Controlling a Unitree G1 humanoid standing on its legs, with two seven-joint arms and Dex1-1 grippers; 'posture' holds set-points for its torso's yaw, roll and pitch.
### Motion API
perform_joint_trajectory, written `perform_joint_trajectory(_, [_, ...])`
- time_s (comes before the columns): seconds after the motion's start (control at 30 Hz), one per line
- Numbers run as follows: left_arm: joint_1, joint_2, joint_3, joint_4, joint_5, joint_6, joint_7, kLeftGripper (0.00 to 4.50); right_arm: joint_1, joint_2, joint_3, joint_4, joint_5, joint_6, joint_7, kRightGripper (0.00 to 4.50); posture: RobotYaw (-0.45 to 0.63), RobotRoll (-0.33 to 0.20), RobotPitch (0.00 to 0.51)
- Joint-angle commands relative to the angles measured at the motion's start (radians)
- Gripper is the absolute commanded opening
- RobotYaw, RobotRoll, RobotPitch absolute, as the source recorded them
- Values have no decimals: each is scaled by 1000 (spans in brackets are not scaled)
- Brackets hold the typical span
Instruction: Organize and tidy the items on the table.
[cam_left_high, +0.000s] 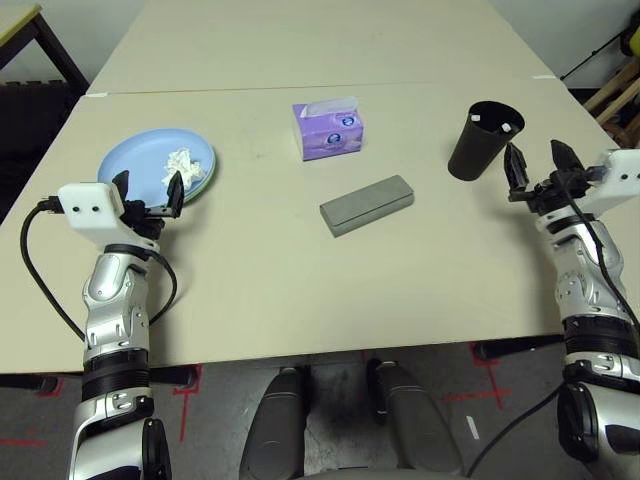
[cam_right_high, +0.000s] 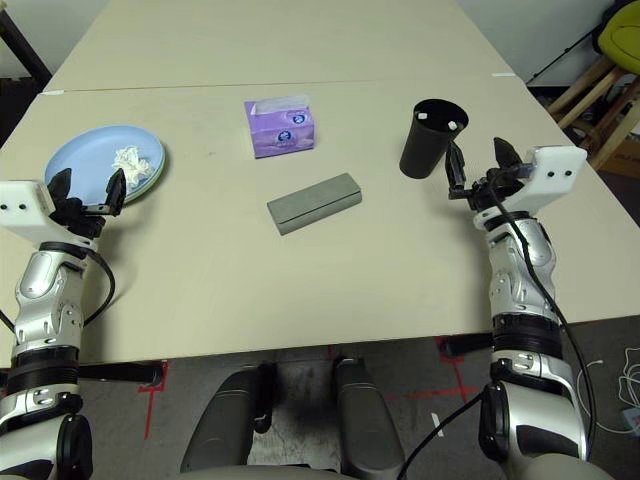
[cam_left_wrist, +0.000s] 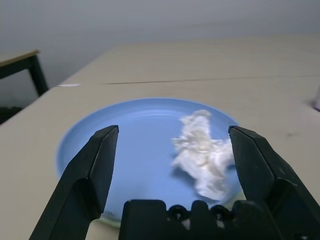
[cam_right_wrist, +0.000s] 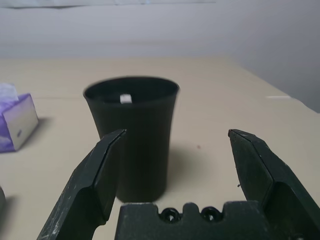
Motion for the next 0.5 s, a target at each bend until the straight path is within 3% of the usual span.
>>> perform_joint_trajectory(0.03, [6, 4, 5, 8, 10, -11, 19, 4500, 33, -2, -10, -50, 12, 30, -12, 4468, 66, 0, 172])
perform_joint_trajectory(0.5, [14, 1, 0, 9, -14, 3, 3, 4500, 44, 15, 14, -92, 8, 81, -11, 4468, 72, 0, 172])
